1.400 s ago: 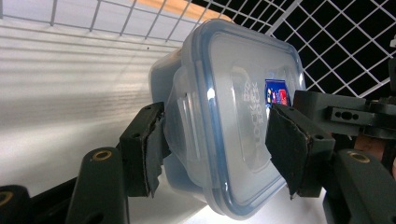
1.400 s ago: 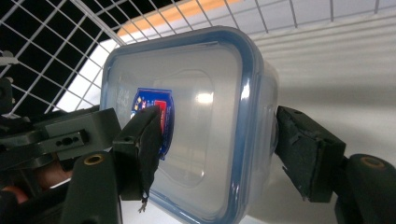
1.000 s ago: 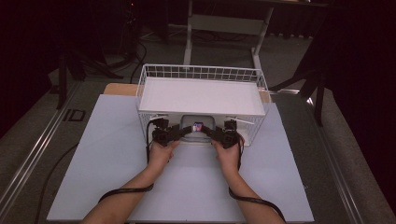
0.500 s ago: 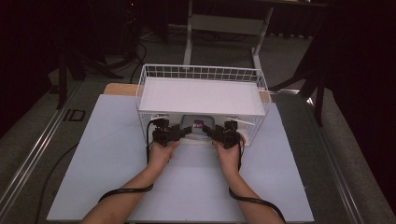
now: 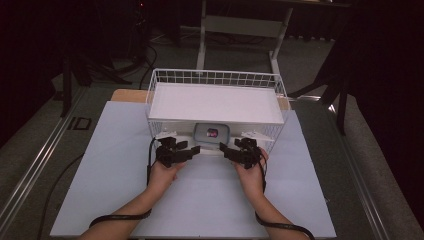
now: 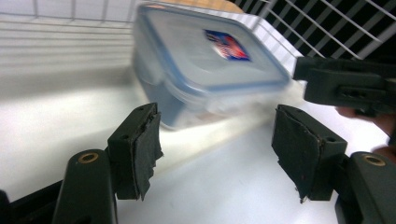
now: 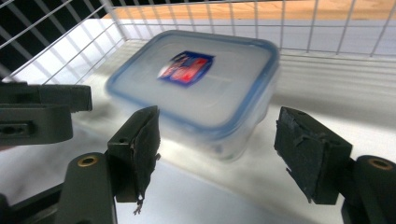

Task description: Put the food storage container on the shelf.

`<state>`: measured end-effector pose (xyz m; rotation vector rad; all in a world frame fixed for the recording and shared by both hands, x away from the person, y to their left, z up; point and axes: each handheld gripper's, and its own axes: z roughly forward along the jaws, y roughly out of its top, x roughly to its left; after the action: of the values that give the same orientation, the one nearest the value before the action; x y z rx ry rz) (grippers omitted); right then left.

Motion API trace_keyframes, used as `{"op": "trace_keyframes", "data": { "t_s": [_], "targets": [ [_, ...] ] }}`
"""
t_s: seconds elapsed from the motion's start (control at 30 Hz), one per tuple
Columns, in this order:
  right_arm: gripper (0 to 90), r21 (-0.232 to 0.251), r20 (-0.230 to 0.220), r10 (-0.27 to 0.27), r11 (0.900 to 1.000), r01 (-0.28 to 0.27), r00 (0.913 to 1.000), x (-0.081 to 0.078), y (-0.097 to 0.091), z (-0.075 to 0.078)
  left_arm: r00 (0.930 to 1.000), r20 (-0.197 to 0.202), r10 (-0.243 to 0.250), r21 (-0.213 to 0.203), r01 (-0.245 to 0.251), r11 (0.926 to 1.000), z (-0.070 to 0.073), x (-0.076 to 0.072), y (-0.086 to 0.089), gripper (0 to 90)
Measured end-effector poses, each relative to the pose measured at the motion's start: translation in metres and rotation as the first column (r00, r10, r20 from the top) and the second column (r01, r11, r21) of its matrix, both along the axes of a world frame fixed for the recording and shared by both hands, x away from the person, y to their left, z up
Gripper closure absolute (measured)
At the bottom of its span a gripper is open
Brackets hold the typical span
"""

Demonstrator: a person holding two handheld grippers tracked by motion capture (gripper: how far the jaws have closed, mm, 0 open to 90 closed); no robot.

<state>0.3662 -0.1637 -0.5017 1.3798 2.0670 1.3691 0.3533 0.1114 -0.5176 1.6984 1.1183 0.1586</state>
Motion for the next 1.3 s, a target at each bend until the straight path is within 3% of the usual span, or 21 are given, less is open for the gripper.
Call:
{"op": "trace_keyframes", "data": {
  "t_s": [0.1, 0.2, 0.33, 0.43, 0.5, 0.6, 0.7, 0.83, 0.87, 1.1, 1.3],
  "targets": [
    [32.2, 0.0, 0.01, 0.026, 0.9997, -0.026, 0.9996, -0.009, 0.003, 0.002, 0.9961, 0.053, -0.07, 0.011, 0.07, 0.9975, 0.004, -0.015, 0.002, 27.8],
    [35.6, 0.012, 0.009, 0.049, 0.9987, -0.049, 0.9987, -0.016, 0.008, 0.002, 0.9876, 0.125, -0.095, 0.085, 0.084, 0.9928, 0.01, -0.032, 0.0, 21.3],
    [43.7, -0.004, 0.009, 0.073, 0.9974, -0.073, 0.9973, -0.021, 0.016, 0.001, 0.9844, 0.12, -0.128, 0.098, 0.117, 0.9883, 0.016, -0.047, 0.005, 14.7],
    [49.0, -0.002, 0.011, 0.076, 0.9971, -0.076, 0.997, -0.021, 0.021, 0.0, 0.9826, 0.129, -0.134, 0.077, 0.125, 0.9892, 0.022, -0.058, 0.014, 5.1],
    [53.8, 0.006, 0.004, 0.082, 0.9966, -0.082, 0.9966, -0.02, 0.022, 0.0, 0.98, 0.148, -0.133, 0.087, 0.121, 0.9888, 0.024, -0.065, 0.018, 4.5],
    [74.5, -0.03, -0.012, 0.111, 0.9934, -0.111, 0.9938, -0.017, 0.028, -0.002, 0.975, 0.186, -0.121, 0.106, 0.103, 0.989, 0.022, -0.074, 0.025, 4.5],
    [89.7, -0.064, -0.047, 0.127, 0.9895, -0.13, 0.9908, -0.014, 0.034, -0.005, 0.9773, 0.188, -0.097, 0.091, 0.081, 0.9925, 0.014, -0.079, 0.033, 3.9],
    [89.8, -0.083, -0.058, 0.121, 0.9886, -0.126, 0.9909, -0.009, 0.041, -0.009, 0.981, 0.182, -0.066, 0.098, 0.048, 0.994, 0.008, -0.082, 0.037, 2.8],
    [89.9, -0.082, -0.056, 0.118, 0.9891, -0.122, 0.9915, -0.007, 0.041, -0.009, 0.976, 0.217, -0.02, 0.114, -0.005, 0.9935, 0.007, -0.086, 0.039, 2.8],
    [89.9, -0.097, -0.059, 0.073, 0.9922, -0.078, 0.9956, 0.005, 0.049, -0.014, 0.9718, 0.233, -0.035, 0.117, 0.007, 0.9931, 0.006, -0.087, 0.037, 2.4],
    [90.0, -0.08, -0.06, 0.047, 0.9954, -0.052, 0.9971, 0.011, 0.047, -0.016, 0.9704, 0.238, -0.042, 0.108, 0.016, 0.994, 0.006, -0.087, 0.036, 2.4]
  ]
}}
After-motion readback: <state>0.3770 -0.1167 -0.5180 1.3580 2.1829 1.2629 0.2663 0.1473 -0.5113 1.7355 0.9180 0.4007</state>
